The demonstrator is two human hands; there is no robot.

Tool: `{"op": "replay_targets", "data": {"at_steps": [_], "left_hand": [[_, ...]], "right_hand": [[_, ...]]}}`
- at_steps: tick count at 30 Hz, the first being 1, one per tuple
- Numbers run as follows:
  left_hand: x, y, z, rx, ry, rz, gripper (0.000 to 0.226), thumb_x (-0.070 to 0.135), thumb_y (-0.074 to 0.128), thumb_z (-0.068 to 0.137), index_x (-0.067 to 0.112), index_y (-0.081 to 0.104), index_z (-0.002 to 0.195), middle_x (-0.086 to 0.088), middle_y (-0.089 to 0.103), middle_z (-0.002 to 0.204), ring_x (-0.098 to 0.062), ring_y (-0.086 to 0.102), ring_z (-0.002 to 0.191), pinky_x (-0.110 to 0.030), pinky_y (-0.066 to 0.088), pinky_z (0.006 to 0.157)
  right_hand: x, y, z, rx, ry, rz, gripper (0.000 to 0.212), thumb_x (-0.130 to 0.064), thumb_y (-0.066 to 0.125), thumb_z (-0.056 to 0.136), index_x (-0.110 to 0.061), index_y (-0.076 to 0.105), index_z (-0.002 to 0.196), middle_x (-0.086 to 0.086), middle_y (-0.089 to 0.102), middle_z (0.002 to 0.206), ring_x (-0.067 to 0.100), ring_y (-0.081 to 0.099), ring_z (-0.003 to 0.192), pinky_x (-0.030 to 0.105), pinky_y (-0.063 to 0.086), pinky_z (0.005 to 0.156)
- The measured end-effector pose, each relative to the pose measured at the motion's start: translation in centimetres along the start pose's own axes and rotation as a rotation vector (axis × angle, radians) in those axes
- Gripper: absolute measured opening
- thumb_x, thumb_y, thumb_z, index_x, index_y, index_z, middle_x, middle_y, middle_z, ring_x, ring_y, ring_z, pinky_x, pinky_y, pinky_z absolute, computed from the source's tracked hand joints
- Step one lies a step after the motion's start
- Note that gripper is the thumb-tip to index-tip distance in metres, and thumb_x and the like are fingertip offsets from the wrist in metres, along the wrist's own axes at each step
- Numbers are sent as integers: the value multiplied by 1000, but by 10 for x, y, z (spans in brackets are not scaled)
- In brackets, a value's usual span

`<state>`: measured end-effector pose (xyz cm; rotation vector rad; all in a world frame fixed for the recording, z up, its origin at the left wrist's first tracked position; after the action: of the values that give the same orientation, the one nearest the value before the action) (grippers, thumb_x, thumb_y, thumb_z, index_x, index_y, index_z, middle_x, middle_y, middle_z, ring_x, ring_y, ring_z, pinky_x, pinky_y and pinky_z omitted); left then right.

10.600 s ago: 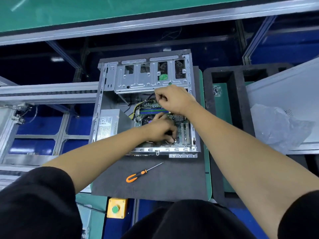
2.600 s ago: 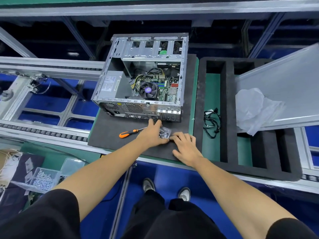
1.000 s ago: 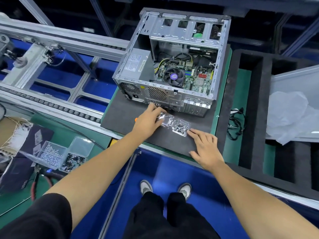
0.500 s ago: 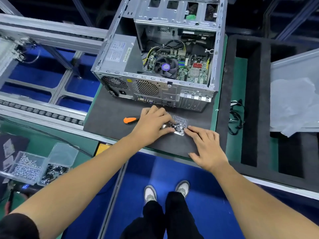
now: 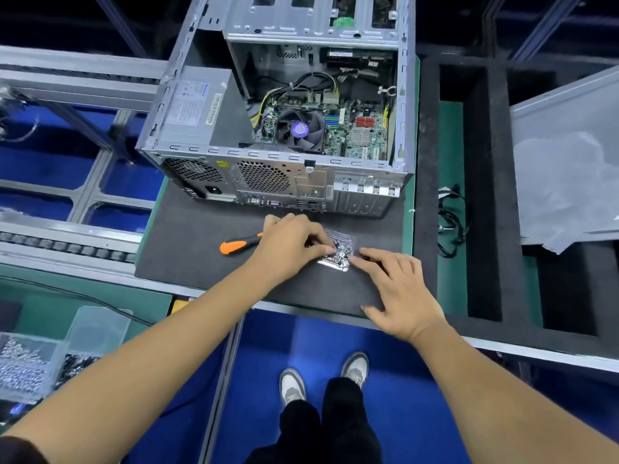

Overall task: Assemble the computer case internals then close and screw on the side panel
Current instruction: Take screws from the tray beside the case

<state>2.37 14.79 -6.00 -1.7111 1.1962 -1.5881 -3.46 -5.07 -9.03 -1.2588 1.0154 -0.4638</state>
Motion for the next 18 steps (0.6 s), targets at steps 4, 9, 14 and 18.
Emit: {"op": "replay_targets", "data": {"at_steps": [4, 9, 14, 18], "left_hand": [[-4, -1, -1, -21, -4, -108, 2, 46, 72, 90, 45, 70, 88, 14, 62, 87, -4, 50, 88, -36, 29, 87], [-12, -6, -1, -38, -44, -318, 9, 36, 70, 94, 39, 68, 86, 35, 61, 79, 4, 48, 69, -37, 40, 89], [-12, -9, 1, -53, -52, -318, 7, 35, 70, 95, 34, 66, 89, 28, 65, 80, -1, 56, 71, -43, 44, 96], [-11, -14, 2, -23, -8, -283, 9, 37, 69, 95, 32, 63, 92, 13, 73, 88, -2, 63, 82, -39, 32, 106]], "right_hand": [[-1, -3, 0, 9, -2, 8, 81, -49, 59, 71, -28, 45, 148, -1, 44, 145, 23, 45, 126, 40, 23, 109], [-2, -3, 1, 4, -4, 1, 80, -50, 59, 71, -26, 48, 146, -1, 45, 145, 22, 46, 126, 40, 24, 108], [-1, -2, 1, 4, 0, 4, 80, -51, 60, 71, -28, 47, 147, -2, 44, 145, 22, 46, 126, 40, 24, 109], [-1, -3, 0, 10, -1, 12, 80, -50, 60, 70, -29, 46, 146, -1, 45, 144, 22, 46, 125, 39, 24, 108]]}}
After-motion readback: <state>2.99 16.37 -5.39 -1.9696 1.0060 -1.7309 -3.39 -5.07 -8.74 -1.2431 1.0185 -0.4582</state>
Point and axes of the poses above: each hand's wrist, its own z-axis towards the middle knuckle, its own y-axis out of the palm, x = y × z, the point moved 7 cm from there along z, towards the middle knuckle
